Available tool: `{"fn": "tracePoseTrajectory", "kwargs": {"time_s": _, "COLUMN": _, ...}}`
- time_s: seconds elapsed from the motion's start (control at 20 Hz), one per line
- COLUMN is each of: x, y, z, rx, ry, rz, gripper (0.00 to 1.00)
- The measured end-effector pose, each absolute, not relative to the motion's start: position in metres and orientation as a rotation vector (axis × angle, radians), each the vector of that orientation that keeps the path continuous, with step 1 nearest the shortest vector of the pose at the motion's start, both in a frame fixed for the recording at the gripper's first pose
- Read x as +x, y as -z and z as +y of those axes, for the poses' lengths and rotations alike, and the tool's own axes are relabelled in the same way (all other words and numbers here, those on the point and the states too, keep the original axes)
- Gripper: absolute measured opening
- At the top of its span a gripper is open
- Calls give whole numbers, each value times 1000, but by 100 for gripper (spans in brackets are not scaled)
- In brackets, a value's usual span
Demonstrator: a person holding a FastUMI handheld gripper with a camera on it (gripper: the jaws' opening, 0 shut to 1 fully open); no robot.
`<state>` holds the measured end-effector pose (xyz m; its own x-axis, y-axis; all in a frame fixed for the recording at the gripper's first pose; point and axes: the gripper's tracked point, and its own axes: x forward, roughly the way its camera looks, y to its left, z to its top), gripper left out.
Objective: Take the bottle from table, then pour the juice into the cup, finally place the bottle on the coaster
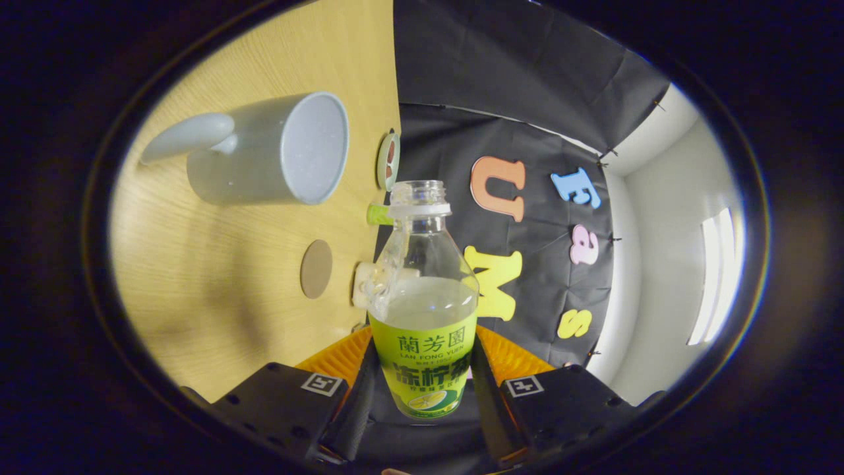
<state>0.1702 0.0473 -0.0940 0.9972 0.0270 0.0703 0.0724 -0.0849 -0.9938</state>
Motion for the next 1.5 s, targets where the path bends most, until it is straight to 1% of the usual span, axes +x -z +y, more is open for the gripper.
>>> {"fn": "tracePoseTrajectory", "kwargs": {"time_s": 1.5, "x": 163, "y": 95, "z": 64, "rx": -1814, "ry": 87, "rz": -143, "gripper": 75}}
